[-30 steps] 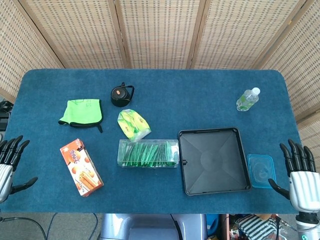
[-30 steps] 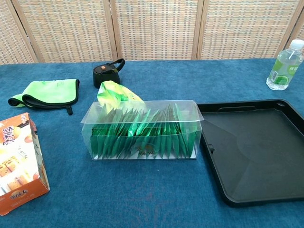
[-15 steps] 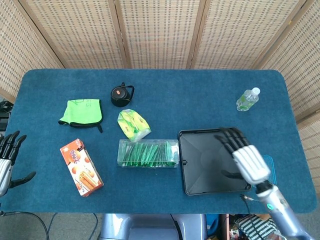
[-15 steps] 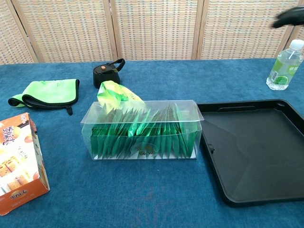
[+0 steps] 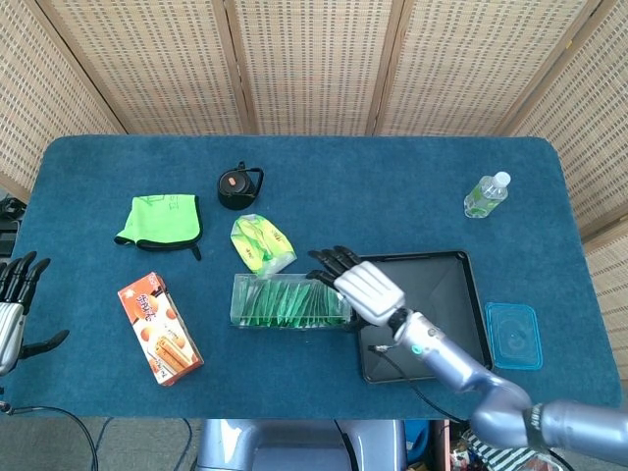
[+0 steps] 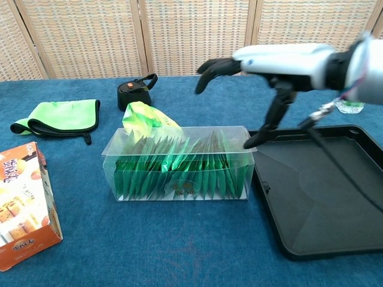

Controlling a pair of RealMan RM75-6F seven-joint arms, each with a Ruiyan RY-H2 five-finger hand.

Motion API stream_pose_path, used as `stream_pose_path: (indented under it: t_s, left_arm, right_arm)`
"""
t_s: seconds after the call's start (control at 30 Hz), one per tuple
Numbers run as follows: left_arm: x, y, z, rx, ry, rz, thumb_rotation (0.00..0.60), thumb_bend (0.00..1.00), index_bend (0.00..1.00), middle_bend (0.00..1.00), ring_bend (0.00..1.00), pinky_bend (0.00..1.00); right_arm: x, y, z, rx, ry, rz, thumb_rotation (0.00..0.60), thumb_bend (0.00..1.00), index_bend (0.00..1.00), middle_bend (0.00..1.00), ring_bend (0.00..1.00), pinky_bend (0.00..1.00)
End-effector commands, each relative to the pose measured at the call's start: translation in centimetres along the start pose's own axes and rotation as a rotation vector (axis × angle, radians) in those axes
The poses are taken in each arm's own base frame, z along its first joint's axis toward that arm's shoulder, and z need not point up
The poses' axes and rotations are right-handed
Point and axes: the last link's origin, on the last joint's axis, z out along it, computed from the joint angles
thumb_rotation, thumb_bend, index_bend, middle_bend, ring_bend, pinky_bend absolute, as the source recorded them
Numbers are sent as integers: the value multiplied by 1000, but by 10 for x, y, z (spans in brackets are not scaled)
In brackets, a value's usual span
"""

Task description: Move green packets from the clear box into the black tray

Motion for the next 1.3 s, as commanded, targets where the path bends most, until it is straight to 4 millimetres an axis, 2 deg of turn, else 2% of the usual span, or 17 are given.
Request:
stream_pose_path:
  t_s: [0.03, 0.27, 1.0, 1.1, 1.3]
  left_arm:
    - [-1, -1, 1, 7, -4, 1, 600, 81, 0, 0, 0, 0]
    - [-1, -4, 3, 22, -6, -1, 600, 81, 0, 0, 0, 0]
    - [2, -6, 3, 29, -3, -12, 600, 81, 0, 0, 0, 0]
    - [2, -6, 3, 29, -3, -13, 600, 82, 0, 0, 0, 0]
    - [3, -7, 2, 30, -1, -18, 600, 81, 0, 0, 0, 0]
  right_arm:
    - [-12, -11, 22, 1, -34, -27, 600, 141, 235, 0, 0, 0]
    - [-25, -21, 38, -20, -48, -38, 600, 172, 235, 0, 0, 0]
    - [-34, -22, 48, -56, -24, -70, 600, 266, 245, 0, 0, 0]
    - [-36, -23, 49, -54, -20, -82, 600, 307, 245, 0, 0, 0]
    - [-40, -25, 50, -52, -3, -104, 600, 517, 245, 0, 0, 0]
